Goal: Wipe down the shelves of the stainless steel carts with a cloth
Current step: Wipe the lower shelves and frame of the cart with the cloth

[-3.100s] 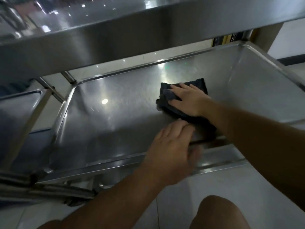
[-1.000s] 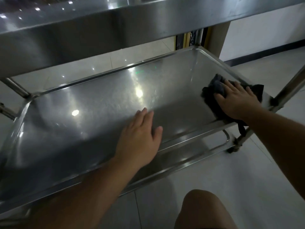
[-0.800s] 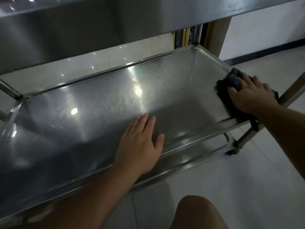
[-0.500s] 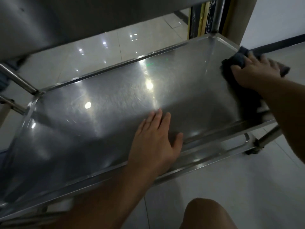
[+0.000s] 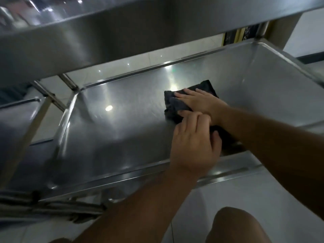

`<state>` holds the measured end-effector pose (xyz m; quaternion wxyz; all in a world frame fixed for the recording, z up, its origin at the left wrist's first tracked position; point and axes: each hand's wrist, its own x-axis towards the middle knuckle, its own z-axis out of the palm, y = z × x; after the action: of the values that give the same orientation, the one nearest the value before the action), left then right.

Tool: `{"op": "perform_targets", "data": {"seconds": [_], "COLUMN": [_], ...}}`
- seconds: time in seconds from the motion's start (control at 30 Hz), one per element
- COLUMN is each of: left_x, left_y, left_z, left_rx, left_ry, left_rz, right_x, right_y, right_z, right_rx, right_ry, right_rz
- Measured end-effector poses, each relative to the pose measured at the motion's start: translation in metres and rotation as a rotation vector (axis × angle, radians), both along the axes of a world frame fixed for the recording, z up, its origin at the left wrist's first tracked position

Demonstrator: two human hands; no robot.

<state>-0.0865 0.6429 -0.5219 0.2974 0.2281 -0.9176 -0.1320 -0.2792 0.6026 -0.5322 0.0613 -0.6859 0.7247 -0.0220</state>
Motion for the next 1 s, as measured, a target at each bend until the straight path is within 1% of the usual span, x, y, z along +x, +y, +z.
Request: {"op": "perform_targets", "data": {"seconds": [0.03, 0.07, 0.17, 0.27, 0.33, 0.4, 0.47, 0.53, 0.6, 0.7, 0.83, 1.0], "left_x": [0.004, 0.010, 0.043, 0.104, 0.153, 0.200, 0.240, 0.265, 0.273, 0.272, 0.278, 0.280], "left_y": [-0.002, -0.006, -0.033, -0.074, -0.105, -0.134, -0.156, -0.166, -0.165, -0.164, -0.164, -0.165], "left_z": [0.003, 0.005, 0.007, 0.009, 0.009, 0.008, 0.005, 0.003, -0.002, -0.005, -0.007, -0.008], "left_rx": [0.044, 0.080, 0.125, 0.153, 0.149, 0.151, 0.156, 0.172, 0.174, 0.136, 0.148, 0.164], "left_ry": [0.033, 0.021, -0.137, -0.216, -0.274, -0.350, -0.455, -0.523, -0.521, -0.464, -0.427, -0.421], "left_rz": [-0.004, 0.002, 0.074, 0.209, 0.331, 0.410, 0.442, 0.445, 0.450, 0.454, 0.409, 0.397], "right_x": [0.001, 0.004, 0.030, 0.070, 0.096, 0.123, 0.148, 0.169, 0.185, 0.211, 0.243, 0.250], "right_y": [0.001, 0.003, 0.003, -0.002, -0.008, -0.016, -0.024, -0.029, -0.030, -0.027, -0.011, 0.001], "right_z": [-0.001, -0.002, 0.001, 0.004, 0.005, 0.005, 0.004, 0.003, 0.004, 0.008, 0.012, 0.018], "right_rx": [-0.005, -0.012, -0.049, -0.058, -0.029, -0.015, -0.019, -0.020, -0.013, 0.017, 0.055, 0.075], "right_ry": [0.006, 0.005, -0.052, -0.081, -0.096, -0.096, -0.095, -0.091, -0.083, -0.110, -0.125, -0.065], "right_rz": [-0.011, -0.038, -0.188, -0.283, -0.279, -0.258, -0.244, -0.227, -0.192, -0.112, 0.001, 0.074]}}
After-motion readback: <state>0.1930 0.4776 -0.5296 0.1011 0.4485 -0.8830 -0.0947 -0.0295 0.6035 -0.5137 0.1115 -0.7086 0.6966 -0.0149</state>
